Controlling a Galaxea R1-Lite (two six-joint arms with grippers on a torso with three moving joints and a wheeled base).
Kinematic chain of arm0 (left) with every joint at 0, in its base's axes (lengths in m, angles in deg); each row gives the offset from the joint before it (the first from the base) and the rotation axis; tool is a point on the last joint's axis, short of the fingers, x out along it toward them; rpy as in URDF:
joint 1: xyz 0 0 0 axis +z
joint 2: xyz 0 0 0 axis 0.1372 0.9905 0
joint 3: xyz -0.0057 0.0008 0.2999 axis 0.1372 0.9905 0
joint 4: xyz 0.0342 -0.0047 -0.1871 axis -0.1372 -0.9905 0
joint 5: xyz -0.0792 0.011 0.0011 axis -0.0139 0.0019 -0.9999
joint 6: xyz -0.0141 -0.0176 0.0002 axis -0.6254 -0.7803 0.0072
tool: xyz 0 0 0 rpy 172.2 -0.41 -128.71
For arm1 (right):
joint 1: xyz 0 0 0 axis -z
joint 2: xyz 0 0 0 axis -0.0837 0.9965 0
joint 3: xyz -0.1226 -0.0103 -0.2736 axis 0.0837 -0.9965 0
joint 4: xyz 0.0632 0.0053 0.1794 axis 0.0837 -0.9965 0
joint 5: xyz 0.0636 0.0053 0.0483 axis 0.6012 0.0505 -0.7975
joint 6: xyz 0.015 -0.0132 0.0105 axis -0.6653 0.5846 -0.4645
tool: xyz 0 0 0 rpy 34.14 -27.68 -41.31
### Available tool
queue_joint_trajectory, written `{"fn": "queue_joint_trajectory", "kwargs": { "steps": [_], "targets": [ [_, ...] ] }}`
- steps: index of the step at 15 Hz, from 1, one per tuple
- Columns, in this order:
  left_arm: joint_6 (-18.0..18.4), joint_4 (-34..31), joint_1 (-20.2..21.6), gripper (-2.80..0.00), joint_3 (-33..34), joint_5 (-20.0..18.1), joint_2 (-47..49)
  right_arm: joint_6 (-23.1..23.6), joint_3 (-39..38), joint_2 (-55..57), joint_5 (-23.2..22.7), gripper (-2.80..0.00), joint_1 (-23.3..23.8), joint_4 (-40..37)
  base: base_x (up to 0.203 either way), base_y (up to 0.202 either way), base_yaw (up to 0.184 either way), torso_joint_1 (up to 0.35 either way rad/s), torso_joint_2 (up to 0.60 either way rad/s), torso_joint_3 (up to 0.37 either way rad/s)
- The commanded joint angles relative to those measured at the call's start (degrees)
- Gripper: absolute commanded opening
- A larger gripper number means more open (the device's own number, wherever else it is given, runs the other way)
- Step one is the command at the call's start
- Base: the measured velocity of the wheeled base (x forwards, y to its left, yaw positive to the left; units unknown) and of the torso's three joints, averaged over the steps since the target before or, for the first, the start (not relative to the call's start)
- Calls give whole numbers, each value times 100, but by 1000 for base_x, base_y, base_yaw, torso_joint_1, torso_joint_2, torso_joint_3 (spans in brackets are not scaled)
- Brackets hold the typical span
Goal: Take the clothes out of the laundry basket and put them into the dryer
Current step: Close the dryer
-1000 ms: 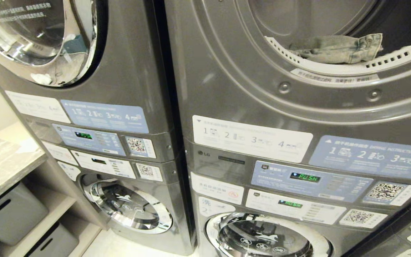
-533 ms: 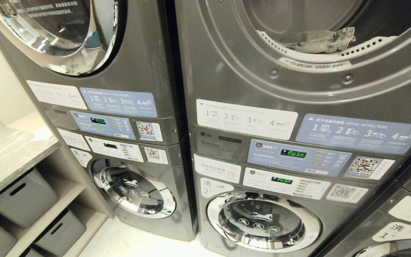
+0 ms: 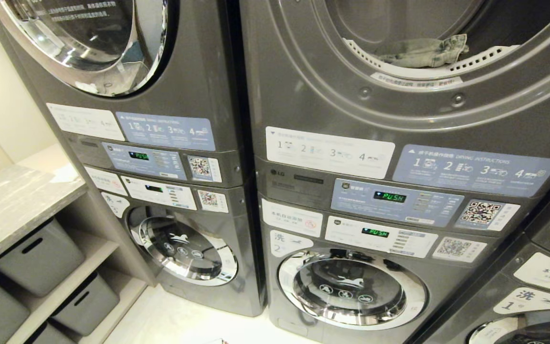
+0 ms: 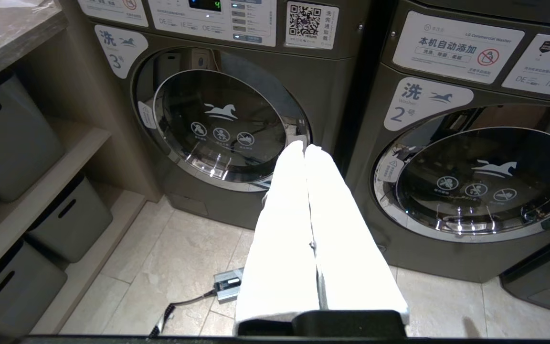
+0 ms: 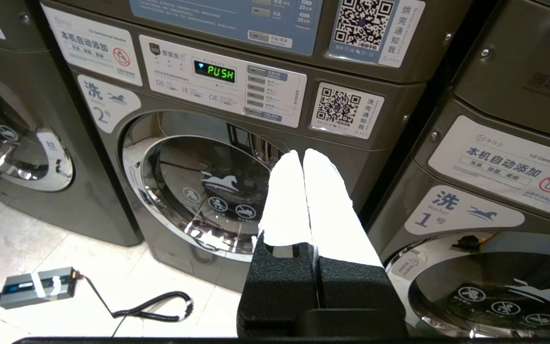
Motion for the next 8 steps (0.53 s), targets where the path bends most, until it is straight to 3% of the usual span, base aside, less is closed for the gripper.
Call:
{"fn": "queue_joint_trajectory", "kwargs": {
  "steps": [1,8],
  "targets": [
    [0,-4,-4,-280,0,0,-2,3,0,-1,0,-280,-1,3,2,2,-82,-2,-1,5],
    [0,-4,-4,-280,0,0,-2,17,0,6,-9,-280,-1,9,1,8,-167,1,3,2]
  ]
}}
